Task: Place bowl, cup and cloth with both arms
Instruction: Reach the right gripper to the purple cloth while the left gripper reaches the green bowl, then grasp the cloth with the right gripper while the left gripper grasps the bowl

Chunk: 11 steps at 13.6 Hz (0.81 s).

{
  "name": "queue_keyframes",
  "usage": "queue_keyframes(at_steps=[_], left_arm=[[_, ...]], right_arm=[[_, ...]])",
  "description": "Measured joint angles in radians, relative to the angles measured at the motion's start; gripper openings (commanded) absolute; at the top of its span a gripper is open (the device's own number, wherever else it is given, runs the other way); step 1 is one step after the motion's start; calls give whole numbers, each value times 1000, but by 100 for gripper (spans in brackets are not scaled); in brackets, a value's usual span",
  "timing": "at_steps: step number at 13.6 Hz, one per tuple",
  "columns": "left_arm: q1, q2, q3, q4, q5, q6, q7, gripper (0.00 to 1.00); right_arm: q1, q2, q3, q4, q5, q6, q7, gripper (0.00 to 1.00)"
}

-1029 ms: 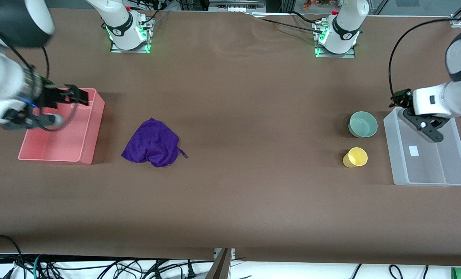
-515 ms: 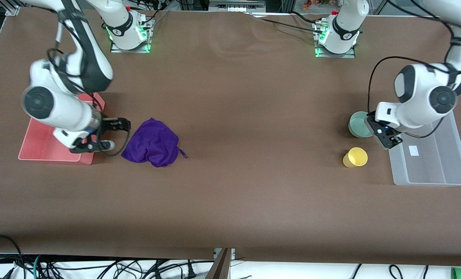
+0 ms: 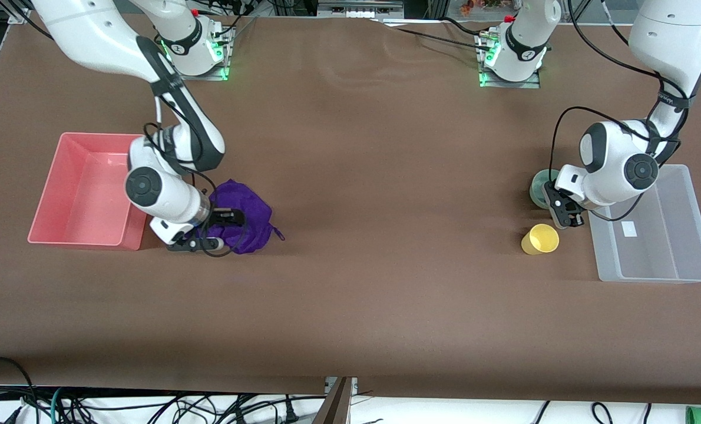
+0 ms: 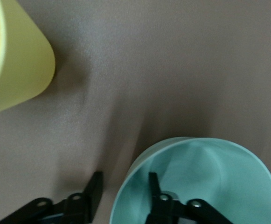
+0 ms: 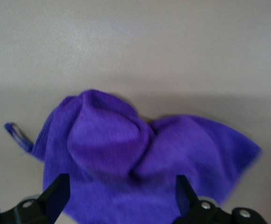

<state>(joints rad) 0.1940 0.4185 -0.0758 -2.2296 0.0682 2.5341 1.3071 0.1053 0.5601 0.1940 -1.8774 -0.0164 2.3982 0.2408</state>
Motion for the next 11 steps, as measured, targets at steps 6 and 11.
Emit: queue_keyframes(at_steps=[6,11], left_arm=[[-2,-82,-26,59,0,-203,17,0],[-4,-192,-50,330,14,-681,4,0]], right_arm=[[3,42,0,10,0,47,0,0],[-1,-5,-3,73,-21,-128,-8,0]])
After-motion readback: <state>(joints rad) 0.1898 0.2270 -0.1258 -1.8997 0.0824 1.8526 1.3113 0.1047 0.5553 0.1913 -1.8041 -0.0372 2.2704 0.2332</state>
